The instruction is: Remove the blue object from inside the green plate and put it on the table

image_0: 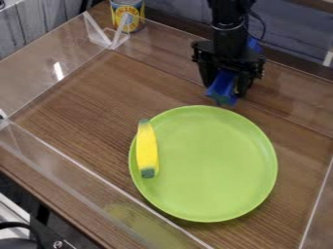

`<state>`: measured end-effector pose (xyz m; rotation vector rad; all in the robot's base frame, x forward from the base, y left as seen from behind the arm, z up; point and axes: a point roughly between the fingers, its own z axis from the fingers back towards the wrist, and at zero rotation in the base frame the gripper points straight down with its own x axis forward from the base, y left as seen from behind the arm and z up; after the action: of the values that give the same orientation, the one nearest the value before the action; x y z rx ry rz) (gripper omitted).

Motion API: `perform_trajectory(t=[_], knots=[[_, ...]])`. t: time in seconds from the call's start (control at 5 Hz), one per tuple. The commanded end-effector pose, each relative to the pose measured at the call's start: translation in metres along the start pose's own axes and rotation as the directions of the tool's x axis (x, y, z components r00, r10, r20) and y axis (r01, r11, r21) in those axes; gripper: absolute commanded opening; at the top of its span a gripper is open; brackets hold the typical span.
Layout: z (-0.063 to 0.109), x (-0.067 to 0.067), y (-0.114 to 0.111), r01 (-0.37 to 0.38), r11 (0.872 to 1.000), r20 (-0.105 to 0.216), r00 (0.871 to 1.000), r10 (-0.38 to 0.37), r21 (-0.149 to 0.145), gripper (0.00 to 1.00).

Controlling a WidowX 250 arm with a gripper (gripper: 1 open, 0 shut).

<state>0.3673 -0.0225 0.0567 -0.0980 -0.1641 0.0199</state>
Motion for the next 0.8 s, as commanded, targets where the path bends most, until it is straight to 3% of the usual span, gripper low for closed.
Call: perform_trajectory(t=[0.0,0.6], knots=[[0.0156,0.0065,-0.0004,0.011,1.0,0.042,0.999,-0.011,-0.015,0.0],[0.0198,0.0123,0.0027,0.017,0.999,0.043,0.999,-0.016,-0.037,0.0]])
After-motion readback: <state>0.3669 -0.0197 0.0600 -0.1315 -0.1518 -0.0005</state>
